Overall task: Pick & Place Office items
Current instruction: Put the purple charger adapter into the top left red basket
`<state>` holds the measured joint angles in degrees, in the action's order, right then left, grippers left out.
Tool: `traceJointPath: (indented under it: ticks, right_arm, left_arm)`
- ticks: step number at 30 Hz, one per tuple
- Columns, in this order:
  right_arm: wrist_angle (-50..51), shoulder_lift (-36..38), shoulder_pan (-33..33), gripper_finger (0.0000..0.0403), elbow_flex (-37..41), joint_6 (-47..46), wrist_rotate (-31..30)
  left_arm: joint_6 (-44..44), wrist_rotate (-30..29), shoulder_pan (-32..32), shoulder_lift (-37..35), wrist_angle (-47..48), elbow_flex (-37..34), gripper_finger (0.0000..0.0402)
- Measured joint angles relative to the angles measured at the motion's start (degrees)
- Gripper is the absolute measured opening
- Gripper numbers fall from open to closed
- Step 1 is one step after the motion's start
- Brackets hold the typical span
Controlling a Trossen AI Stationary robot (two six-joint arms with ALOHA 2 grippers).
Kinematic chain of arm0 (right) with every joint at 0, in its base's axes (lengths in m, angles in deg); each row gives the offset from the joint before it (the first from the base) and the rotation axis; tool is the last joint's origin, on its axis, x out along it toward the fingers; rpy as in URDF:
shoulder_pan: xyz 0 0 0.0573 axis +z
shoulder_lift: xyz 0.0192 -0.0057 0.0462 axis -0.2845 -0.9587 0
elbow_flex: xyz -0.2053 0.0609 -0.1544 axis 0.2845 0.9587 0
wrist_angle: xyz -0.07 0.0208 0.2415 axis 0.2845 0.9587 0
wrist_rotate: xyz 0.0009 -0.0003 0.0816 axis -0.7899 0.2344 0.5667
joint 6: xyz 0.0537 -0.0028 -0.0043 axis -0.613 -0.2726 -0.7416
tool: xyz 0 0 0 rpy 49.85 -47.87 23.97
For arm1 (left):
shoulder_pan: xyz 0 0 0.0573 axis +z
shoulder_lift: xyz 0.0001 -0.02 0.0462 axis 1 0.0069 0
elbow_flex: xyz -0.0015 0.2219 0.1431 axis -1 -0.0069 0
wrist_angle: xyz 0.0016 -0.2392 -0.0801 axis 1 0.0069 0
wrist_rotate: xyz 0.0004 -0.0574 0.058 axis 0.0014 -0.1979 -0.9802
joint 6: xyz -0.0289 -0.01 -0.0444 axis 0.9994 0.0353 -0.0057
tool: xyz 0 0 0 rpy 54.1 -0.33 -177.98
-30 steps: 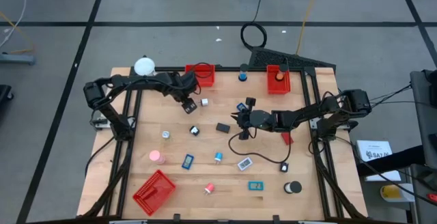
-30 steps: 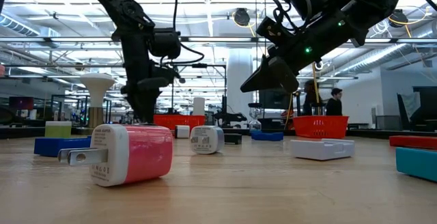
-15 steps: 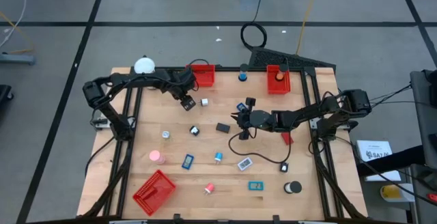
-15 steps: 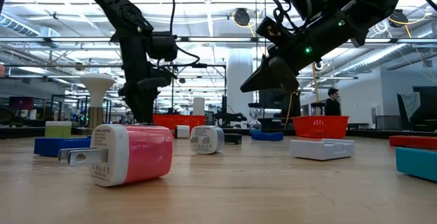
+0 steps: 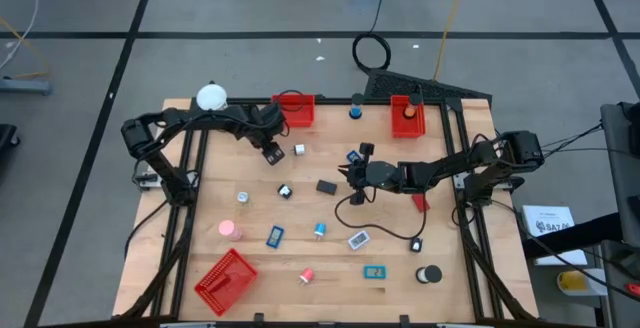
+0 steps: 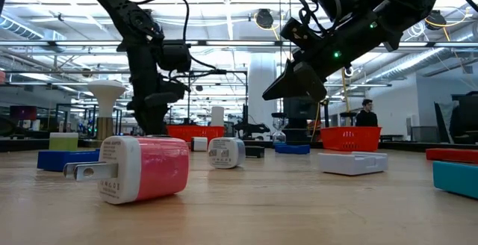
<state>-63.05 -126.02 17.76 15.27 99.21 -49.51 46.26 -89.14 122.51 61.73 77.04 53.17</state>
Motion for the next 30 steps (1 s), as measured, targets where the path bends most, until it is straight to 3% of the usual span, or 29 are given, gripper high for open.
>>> traceJointPath:
  ticks: [4, 8, 16, 21, 26, 30]
  right_arm:
    - [0.02, 0.0, 0.0, 0.0034, 0.0, 0.0, 0.02]
    - [0.03, 0.0, 0.0, 0.0034, 0.0, 0.2, 0.01]
    - [0.02, 0.0, 0.0, 0.0034, 0.0, 0.2, 0.0]
    - [-0.66, 0.0, 0.0, 0.0034, 0.0, 0.19, 0.1]
    - [-0.84, 0.0, 0.0, 0.0034, 0.0, 0.2, 0.66]
    - [-0.85, 0.0, 0.01, 0.0034, 0.0, 0.2, 1.49]
  left_arm:
    - [-1.16, 1.9, -0.15, 0.0, -0.92, 0.0, 0.0134]
    - [-2.26, 2.23, -0.35, 0.02, 2.3, 2.48, 0.0132]
    - [2.59, -2.39, 4.18, 1.04, 6.71, 22.3, 0.0136]
    - [5.23, -0.66, 7.65, 9.64, 10.33, 32.87, 0.0135]
    - [8.66, 3.42, 7.91, 21.15, 10.53, 39.08, 0.0134]
    - [9.68, 4.06, 8.09, 26.35, 9.68, 42.7, 0.0134]
